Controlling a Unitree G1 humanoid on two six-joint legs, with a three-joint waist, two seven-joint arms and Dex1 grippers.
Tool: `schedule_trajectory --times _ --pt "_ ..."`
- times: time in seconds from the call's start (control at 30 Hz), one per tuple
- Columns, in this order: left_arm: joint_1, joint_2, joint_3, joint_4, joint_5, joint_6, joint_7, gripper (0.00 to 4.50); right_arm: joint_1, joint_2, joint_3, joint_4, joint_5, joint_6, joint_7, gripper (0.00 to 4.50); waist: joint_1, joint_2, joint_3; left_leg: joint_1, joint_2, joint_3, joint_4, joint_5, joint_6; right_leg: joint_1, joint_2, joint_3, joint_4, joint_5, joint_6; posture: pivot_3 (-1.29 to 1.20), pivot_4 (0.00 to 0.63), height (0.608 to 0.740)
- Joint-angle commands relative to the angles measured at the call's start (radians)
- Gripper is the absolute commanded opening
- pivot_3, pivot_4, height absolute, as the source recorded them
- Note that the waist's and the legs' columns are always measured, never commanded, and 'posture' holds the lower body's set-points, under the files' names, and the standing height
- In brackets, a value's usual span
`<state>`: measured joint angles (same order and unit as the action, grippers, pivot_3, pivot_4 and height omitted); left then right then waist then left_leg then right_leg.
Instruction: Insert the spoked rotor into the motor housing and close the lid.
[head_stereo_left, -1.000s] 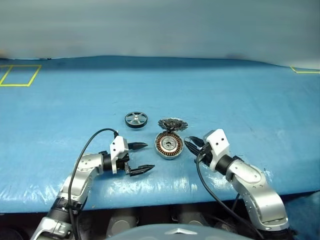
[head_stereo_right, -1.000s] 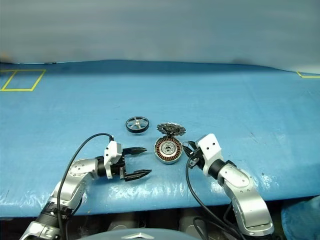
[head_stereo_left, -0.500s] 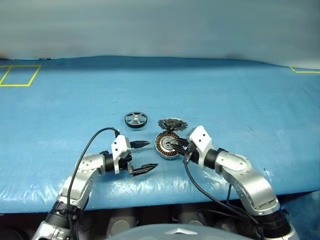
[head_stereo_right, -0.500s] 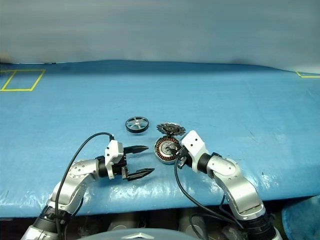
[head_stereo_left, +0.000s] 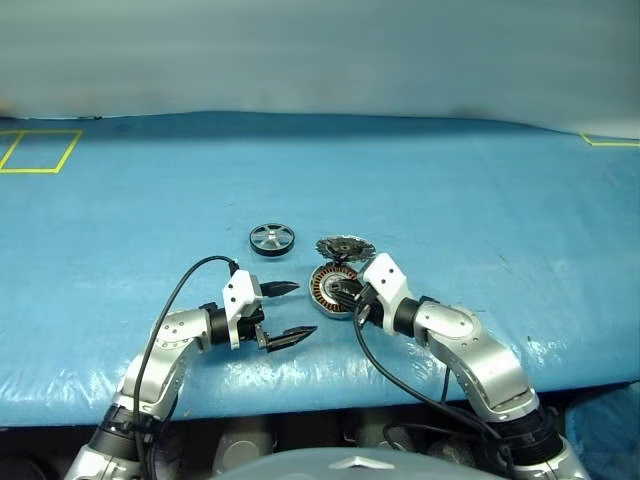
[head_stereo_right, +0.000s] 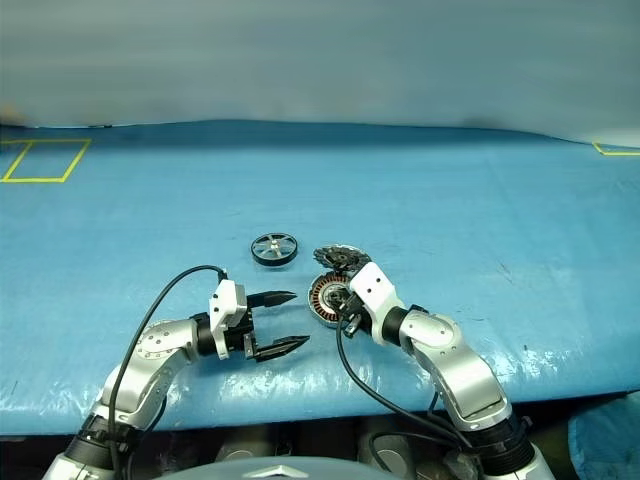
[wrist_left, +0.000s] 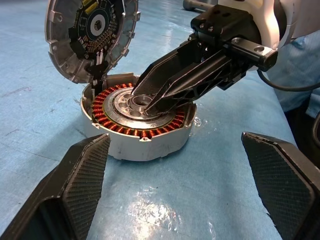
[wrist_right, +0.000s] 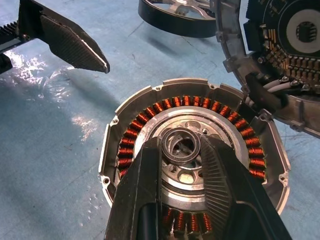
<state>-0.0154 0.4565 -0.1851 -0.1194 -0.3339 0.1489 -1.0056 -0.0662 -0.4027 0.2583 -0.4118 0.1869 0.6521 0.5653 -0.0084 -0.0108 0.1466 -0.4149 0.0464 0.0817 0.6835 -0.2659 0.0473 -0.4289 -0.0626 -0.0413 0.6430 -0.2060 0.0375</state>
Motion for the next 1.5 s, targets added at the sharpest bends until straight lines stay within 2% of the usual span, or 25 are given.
schedule_trajectory --times 0.03,0.67,1.5 --pt "0.003 0.002 0.0 -0.022 -0.008 -0.012 -0.008 4.5 -0.006 0.004 -0.029 -0.022 0.016 -0.019 -0.005 0.74 0.0 0.0 0.0 0.0 0.0 0.0 0.0 0.0 0.0 0.0 0.0 0.0 0.0 0.0 0.0 0.0 0.15 0.74" --pt "-0.004 -0.006 -0.004 0.069 0.01 -0.075 -0.034 4.5 0.008 0.004 0.002 0.021 -0.019 -0.023 -0.036 0.74 -0.001 0.0 0.0 0.0 0.0 0.0 0.0 0.0 0.0 0.0 0.0 0.0 0.0 0.0 0.0 0.0 0.15 0.74" --pt "-0.017 -0.011 -0.009 0.141 0.022 -0.123 -0.058 4.5 0.012 0.011 -0.022 0.012 -0.009 -0.023 -0.062 0.74 0.0 0.0 0.0 0.001 0.0 0.0 0.0 0.0 0.0 0.0 0.0 0.0 0.0 0.0 0.0 0.0 0.15 0.74"
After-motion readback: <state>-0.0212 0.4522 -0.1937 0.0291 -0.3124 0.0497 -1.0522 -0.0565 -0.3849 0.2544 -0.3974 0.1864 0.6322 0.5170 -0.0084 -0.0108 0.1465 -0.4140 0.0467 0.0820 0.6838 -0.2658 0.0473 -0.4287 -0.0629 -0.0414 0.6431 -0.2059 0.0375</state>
